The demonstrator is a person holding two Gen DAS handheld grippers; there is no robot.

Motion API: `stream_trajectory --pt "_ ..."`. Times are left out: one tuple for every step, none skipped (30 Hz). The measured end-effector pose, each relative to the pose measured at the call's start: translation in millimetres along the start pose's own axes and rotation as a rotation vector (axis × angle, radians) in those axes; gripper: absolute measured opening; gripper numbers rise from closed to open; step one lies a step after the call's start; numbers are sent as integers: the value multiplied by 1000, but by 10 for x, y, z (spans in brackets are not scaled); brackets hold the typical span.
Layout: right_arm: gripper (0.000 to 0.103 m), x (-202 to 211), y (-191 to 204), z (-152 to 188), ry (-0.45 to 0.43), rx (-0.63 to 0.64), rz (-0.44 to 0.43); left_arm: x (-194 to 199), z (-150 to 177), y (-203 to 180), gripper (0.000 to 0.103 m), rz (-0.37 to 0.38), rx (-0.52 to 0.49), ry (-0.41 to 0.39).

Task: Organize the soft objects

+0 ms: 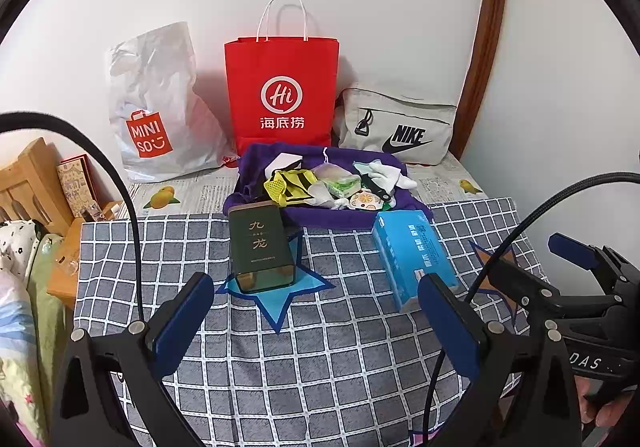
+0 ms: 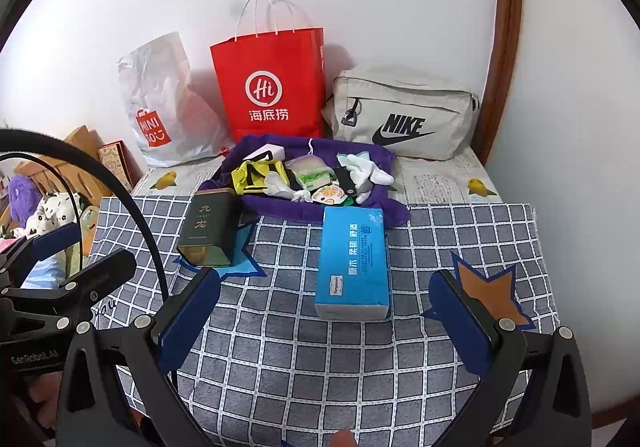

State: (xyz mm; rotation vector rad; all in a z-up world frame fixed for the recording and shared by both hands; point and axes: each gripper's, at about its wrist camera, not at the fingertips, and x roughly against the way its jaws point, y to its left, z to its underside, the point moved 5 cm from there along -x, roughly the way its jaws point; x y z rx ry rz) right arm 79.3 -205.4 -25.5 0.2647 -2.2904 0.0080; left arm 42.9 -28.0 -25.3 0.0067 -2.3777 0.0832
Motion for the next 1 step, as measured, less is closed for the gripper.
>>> stream_trajectory --pt "103 -5 -4 -4 0 1 0 -4 -1 -1 103 1 -1 -1"
